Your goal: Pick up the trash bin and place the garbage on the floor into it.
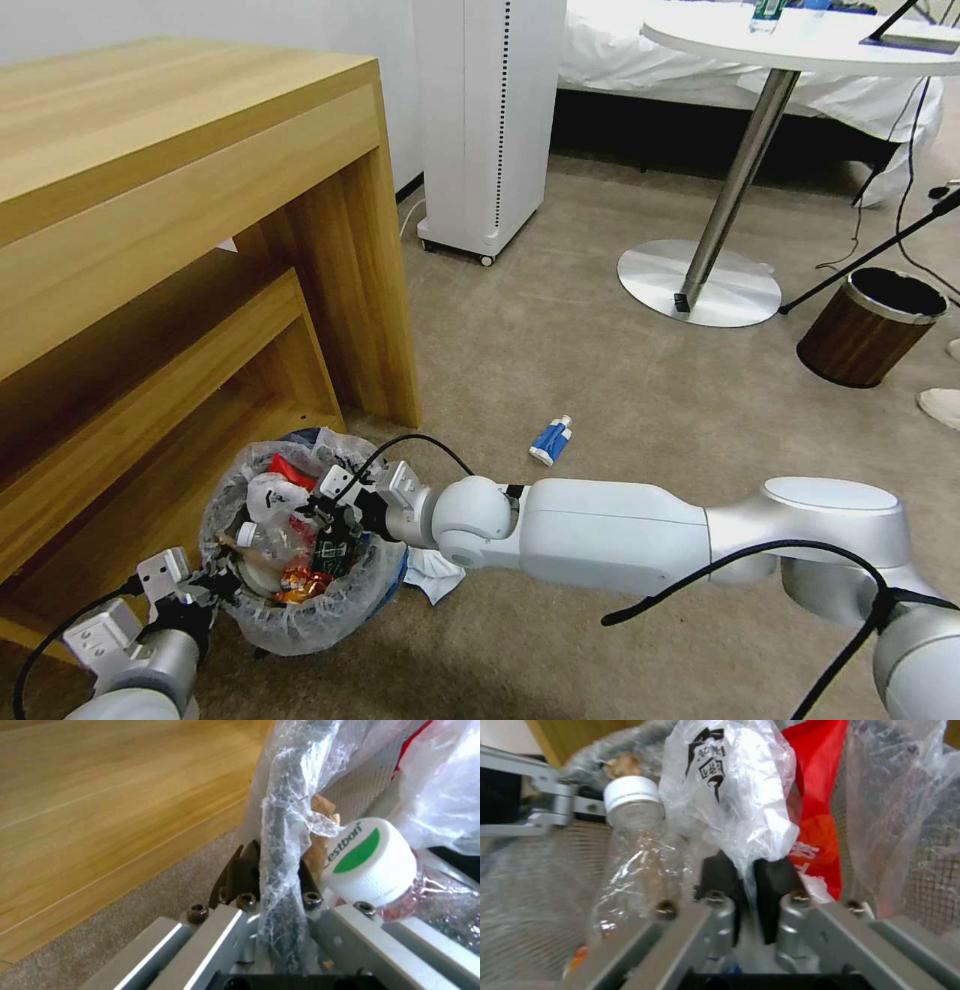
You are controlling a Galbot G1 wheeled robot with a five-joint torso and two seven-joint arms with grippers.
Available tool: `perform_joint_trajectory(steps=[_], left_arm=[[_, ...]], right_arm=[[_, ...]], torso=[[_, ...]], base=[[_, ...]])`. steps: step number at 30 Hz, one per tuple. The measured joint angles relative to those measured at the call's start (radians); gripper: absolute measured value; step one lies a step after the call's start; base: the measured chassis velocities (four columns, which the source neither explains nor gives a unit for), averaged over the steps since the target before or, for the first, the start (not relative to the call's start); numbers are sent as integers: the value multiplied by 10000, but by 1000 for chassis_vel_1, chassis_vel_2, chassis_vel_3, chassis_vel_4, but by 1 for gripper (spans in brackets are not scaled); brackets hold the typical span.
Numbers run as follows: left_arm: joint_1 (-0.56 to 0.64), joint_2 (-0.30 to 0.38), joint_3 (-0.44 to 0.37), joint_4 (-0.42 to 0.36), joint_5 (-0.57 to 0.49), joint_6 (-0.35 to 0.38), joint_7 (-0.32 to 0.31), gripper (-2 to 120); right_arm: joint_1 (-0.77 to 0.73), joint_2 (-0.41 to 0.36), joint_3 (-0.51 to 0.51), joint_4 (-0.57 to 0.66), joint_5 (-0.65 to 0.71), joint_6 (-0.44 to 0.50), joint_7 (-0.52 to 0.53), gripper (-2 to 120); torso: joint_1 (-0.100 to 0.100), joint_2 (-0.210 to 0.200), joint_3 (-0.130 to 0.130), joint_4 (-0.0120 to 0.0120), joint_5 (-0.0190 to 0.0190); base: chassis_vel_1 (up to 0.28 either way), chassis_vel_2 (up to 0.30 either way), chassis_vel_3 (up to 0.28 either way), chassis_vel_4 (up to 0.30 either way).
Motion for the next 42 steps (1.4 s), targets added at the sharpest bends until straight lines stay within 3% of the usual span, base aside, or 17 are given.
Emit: perform_joint_trajectory(steps=[12,13,15,17,20,23,42], left_arm=[[22,-39,15,92,66,-22,13,1],[23,-40,10,115,79,-25,15,1],[21,-40,9,121,83,-25,16,1],[13,-49,14,119,88,-26,20,1],[8,-72,35,105,104,-26,19,1],[11,-121,79,49,150,-26,20,1],[37,-162,104,8,204,-46,85,1]], right_arm=[[-16,-604,182,734,59,-11,53,52],[-15,-721,227,849,59,-11,63,61],[-26,-823,286,976,60,-12,80,64],[-67,-1037,363,1221,76,-25,91,76],[-80,-1169,380,1331,80,-48,99,82],[-85,-1327,382,1467,108,-314,282,96],[347,-1414,195,1963,417,-76,217,100]], torso=[[0,0,0,0,1],[0,0,0,1,1],[0,0,0,0,1],[0,0,0,0,1],[0,0,-1,0,1],[0,0,0,0,1],[0,0,0,0,0]], base=[[0,0,0,0],[0,0,0,0],[0,0,0,0],[0,0,0,0],[0,0,0,0],[0,0,0,0],[0,0,0,0]])
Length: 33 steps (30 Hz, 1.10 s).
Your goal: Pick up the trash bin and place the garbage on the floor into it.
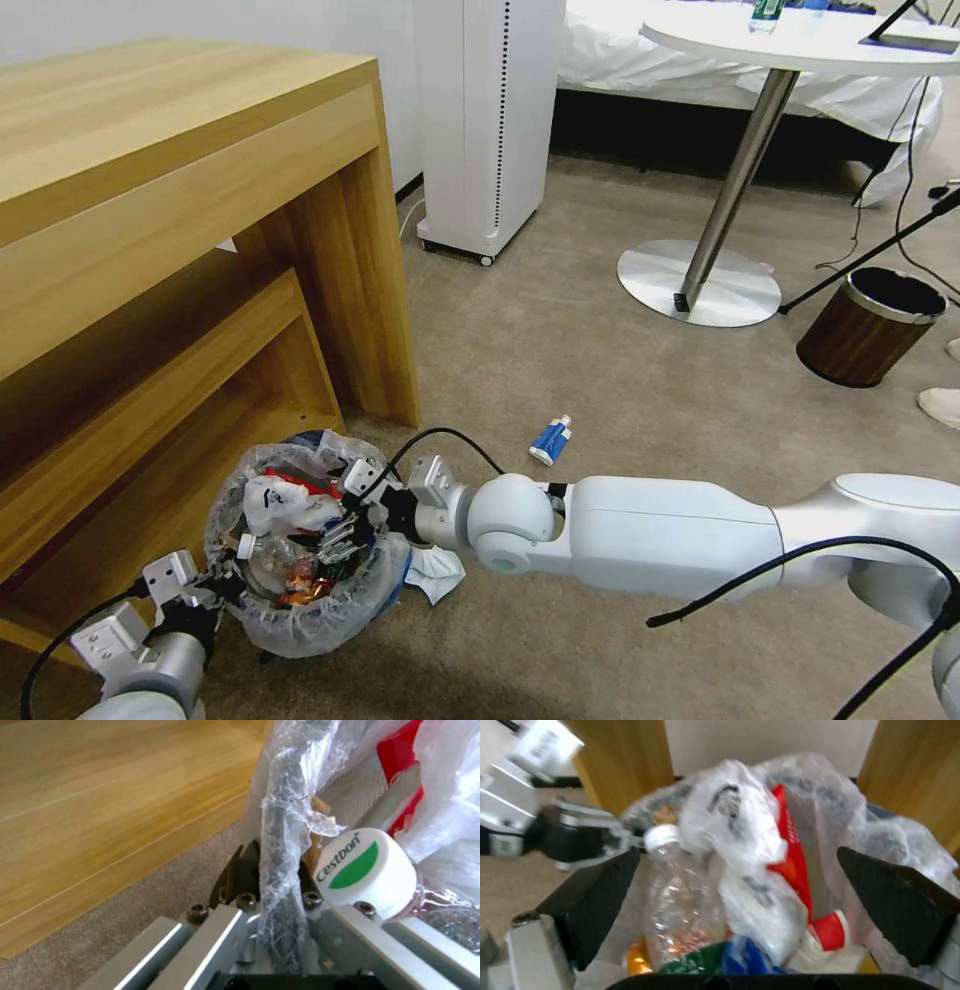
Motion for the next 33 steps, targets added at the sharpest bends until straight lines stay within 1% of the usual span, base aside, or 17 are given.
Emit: perform_joint_trajectory(steps=[8,16,19,20,23,24,26,27,33], left_arm=[[-29,189,-181,119,-171,46,-63,1],[-57,305,-298,259,-287,80,-103,1],[-55,351,-346,304,-310,95,-127,1],[-55,351,-346,304,-310,95,-127,1],[-53,365,-359,304,-331,110,-158,1],[-53,365,-359,304,-331,110,-158,1],[-56,372,-358,319,-334,118,-171,1],[-56,372,-358,319,-334,118,-171,1],[-110,341,-311,394,-303,121,-176,1]], right_arm=[[-170,-209,186,319,-18,255,-160,100],[-333,-532,702,606,-76,475,-349,100],[-511,-779,1158,759,-125,565,-438,100],[-511,-779,1158,759,-125,565,-438,100],[-797,-1089,1883,972,-130,595,-466,100],[-797,-1089,1883,972,-130,595,-466,100],[-1005,-1333,2382,1172,-124,602,-434,100],[-1005,-1333,2382,1172,-124,602,-434,100],[-1477,-1790,3154,1649,-115,632,-149,100]], torso=[[0,0,0,0,0],[0,0,0,0,1],[0,0,0,0,0],[0,0,0,0,0],[-1,0,0,0,1],[-1,0,0,0,1],[0,0,0,0,1],[0,0,0,0,1],[0,0,1,0,1]], base=[[0,0,0,0],[0,0,0,0],[0,0,0,0],[0,0,0,0],[0,0,0,0],[0,0,0,0],[0,0,0,0],[0,0,0,0],[0,0,0,0]])
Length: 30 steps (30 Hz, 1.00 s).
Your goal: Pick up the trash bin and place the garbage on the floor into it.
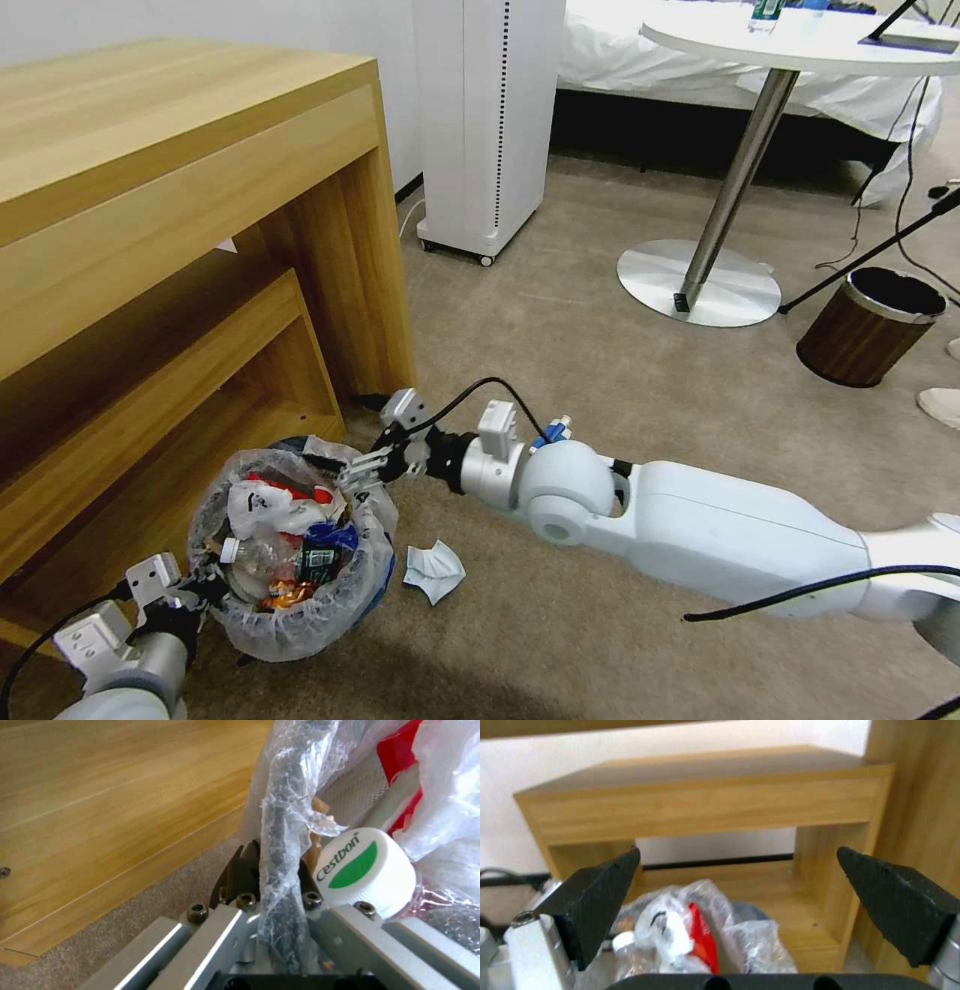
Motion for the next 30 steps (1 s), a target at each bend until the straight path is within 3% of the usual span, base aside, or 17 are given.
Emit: perform_joint_trajectory(steps=[6,16,22,30], left_arm=[[-6,23,-15,33,10,0,0,1],[-80,-27,18,83,22,-13,9,1],[-54,-93,50,87,105,-29,34,1],[-34,-215,55,48,181,-34,44,1]], right_arm=[[-1075,-586,1153,536,272,-700,1110,100],[-2802,-1330,1713,-8,1174,-2104,2893,100],[-2971,-722,1647,-901,2356,-3109,3948,100],[-3017,795,1218,-3008,3376,-4203,5498,100]], torso=[[0,0,-1,0,0],[0,0,-1,-3,-1],[0,0,0,0,-2],[0,0,0,1,-1]], base=[[0,0,0,0],[0,0,0,0],[0,0,0,0],[0,0,0,0]])
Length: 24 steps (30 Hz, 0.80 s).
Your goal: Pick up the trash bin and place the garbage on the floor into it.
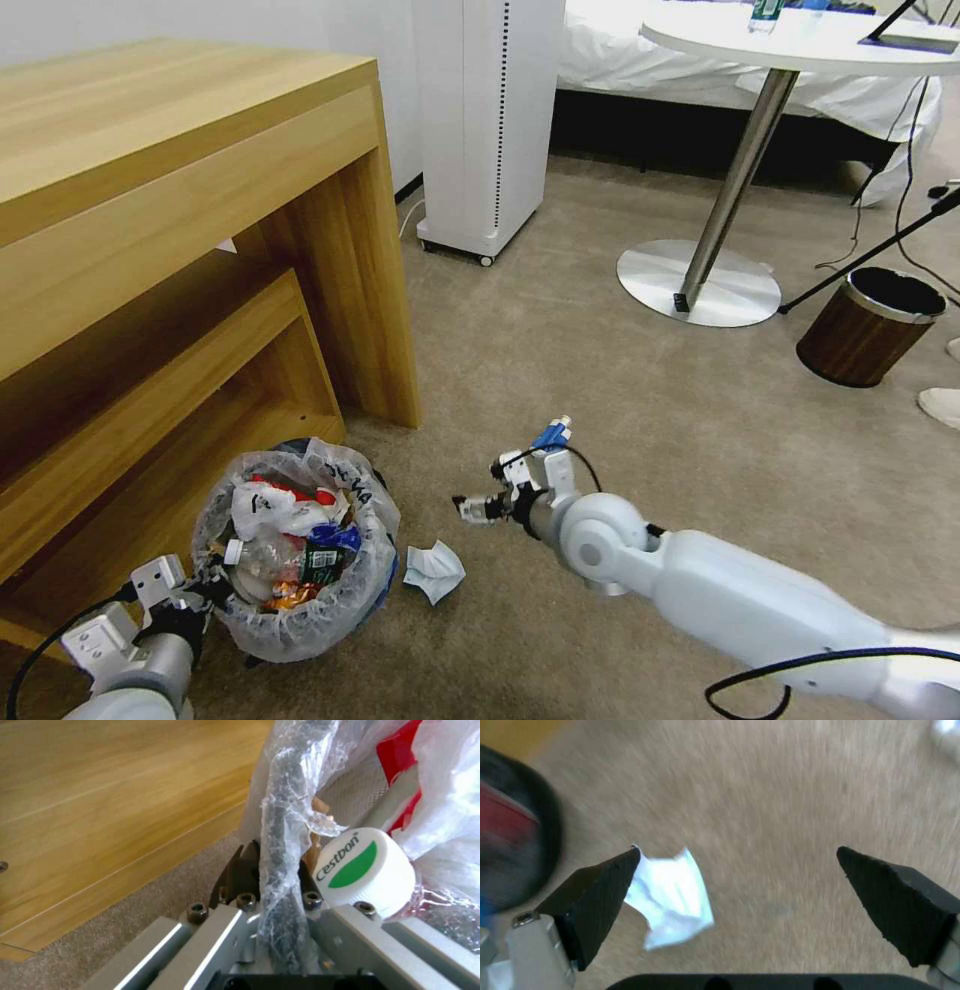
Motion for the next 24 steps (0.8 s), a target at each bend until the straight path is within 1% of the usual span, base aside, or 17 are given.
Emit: perform_joint_trajectory(steps=[2,3,5,6,7,8,9,10,13,17,19,24], left_arm=[[-68,-6,22,78,12,-3,0,1],[-68,-6,22,78,12,-3,0,1],[-186,10,95,187,10,-3,0,1],[-253,34,131,247,8,-3,0,1],[-253,34,131,247,8,-3,0,1],[-327,64,177,322,-2,-4,0,1],[-412,117,232,430,-23,-4,1,1],[-412,117,232,430,-23,-4,1,1],[-604,251,318,644,-118,1,-4,1],[-653,288,325,715,-157,1,-3,1],[-738,313,346,809,-180,1,-5,1],[-770,308,387,833,-193,1,0,1]], right_arm=[[-1,470,-171,-759,-10,-118,91,100],[-1,470,-171,-759,-10,-118,91,100],[4,1054,-345,-1530,-93,-158,74,100],[11,1292,-395,-1801,-142,-182,36,100],[11,1292,-395,-1801,-142,-182,36,100],[21,1567,-462,-2064,-202,-188,-24,100],[36,1896,-575,-2380,-315,-188,-153,100],[36,1896,-575,-2380,-315,-188,-153,100],[101,2380,-833,-2878,-480,-211,-367,100],[144,2586,-1028,-3101,-533,-236,-382,100],[166,2857,-1301,-3466,-720,-251,-401,100],[162,3094,-1513,-3874,-865,-255,-425,100]], torso=[[0,0,0,-1,-3],[0,0,0,-1,-3],[0,0,1,0,0],[0,0,1,-1,-4],[0,0,1,-1,-4],[1,0,0,-1,-5],[0,0,1,1,2],[0,0,1,1,2],[0,0,1,-1,-3],[1,0,1,-1,-2],[0,1,0,0,-2],[0,0,0,-1,-2]], base=[[0,0,0,0],[0,0,0,0],[0,0,0,0],[0,0,0,0],[0,0,0,0],[0,0,0,0],[0,0,0,0],[0,0,0,0],[0,0,0,0],[0,0,0,0],[0,0,0,0],[0,0,0,0]])
